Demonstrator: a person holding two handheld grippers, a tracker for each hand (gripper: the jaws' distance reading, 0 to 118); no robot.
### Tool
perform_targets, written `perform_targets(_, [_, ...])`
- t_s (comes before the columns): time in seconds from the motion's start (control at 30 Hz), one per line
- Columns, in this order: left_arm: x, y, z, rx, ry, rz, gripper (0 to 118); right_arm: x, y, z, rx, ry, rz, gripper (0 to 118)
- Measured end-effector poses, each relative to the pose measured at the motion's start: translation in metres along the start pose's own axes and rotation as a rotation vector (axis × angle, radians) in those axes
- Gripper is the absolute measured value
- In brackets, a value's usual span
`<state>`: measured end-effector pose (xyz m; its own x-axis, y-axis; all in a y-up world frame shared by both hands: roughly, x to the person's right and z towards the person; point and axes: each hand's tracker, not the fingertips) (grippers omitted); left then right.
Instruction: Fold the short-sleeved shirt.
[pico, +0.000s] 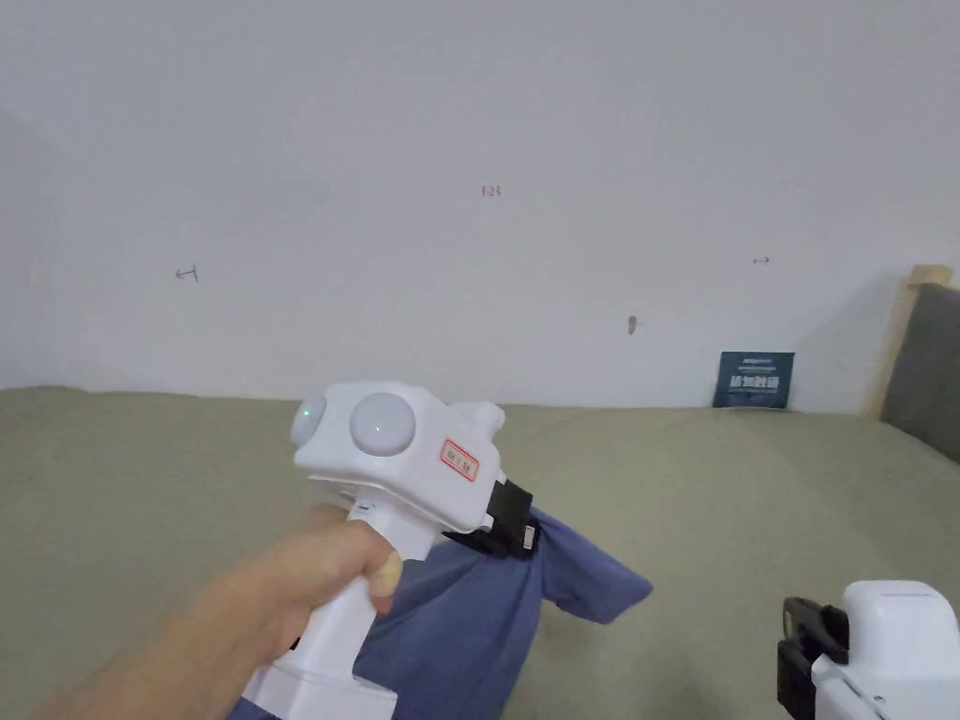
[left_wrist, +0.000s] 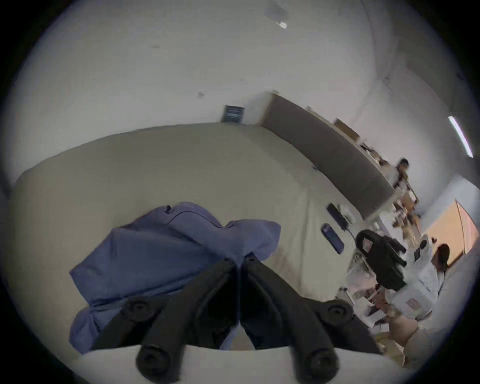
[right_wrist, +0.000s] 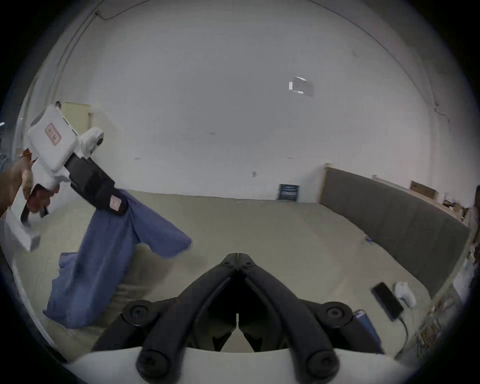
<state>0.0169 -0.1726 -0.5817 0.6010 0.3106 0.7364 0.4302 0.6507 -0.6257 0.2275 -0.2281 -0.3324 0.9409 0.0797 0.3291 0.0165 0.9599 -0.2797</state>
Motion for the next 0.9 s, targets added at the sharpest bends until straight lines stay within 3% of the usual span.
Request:
perform_targets(0.2, [0.063,-0.017,-0.087,-0.106,-0.119,-0.040,1,0.044,-0.009,0.005,-0.033,-0.095,-0.022,0])
perform_targets(0.37, [0.077,-0.055,-0.135,-0.209,-0.139,-0.027,3,0.059,-0.014,0.006,-0.042,-0.127,-0.034,0])
perform_targets(0.4, [0.075,-0.061,-0.139,-0.207,-0.146,-0.013,12,0.060,-0.014,0.006,-0.042,-0.130,-0.038,0])
perform_targets(0.47, [0.071,-0.069,-0.138,-0.194,-0.189,0.023,76,0.058,-0.012,0.006,-0.047,-0.138,-0.040,0])
perform_targets(0.5, [0.068,-0.071,-0.133,-0.179,-0.191,0.053,99,0.057,-0.011,0.005,-0.055,-0.139,-0.035,0])
perform_targets(0.53, [0.067,-0.071,-0.123,-0.159,-0.195,0.071,103,0.055,-0.009,0.004,-0.061,-0.135,-0.032,0])
perform_targets(0.6, [0.058,-0.068,-0.085,-0.063,-0.180,0.078,95,0.050,-0.008,0.005,-0.060,-0.130,-0.026,0])
perform_targets(0.67, [0.050,-0.069,-0.041,0.056,-0.089,0.043,78,0.044,-0.005,0.005,-0.057,-0.118,-0.025,0])
perform_targets(0.7, [0.045,-0.073,-0.015,0.127,-0.022,0.021,62,0.040,-0.004,0.007,-0.055,-0.110,-0.022,0])
perform_targets(0.73, [0.041,-0.078,0.006,0.190,0.038,0.007,30,0.037,-0.002,0.007,-0.052,-0.104,-0.023,0])
perform_targets(0.77, [0.035,-0.087,0.028,0.261,0.131,-0.011,6,0.033,-0.001,0.007,-0.048,-0.094,-0.023,0])
perform_targets(0.9, [0.006,-0.129,0.094,0.384,0.360,0.043,0,0.018,0.003,0.010,-0.038,-0.065,-0.025,0])
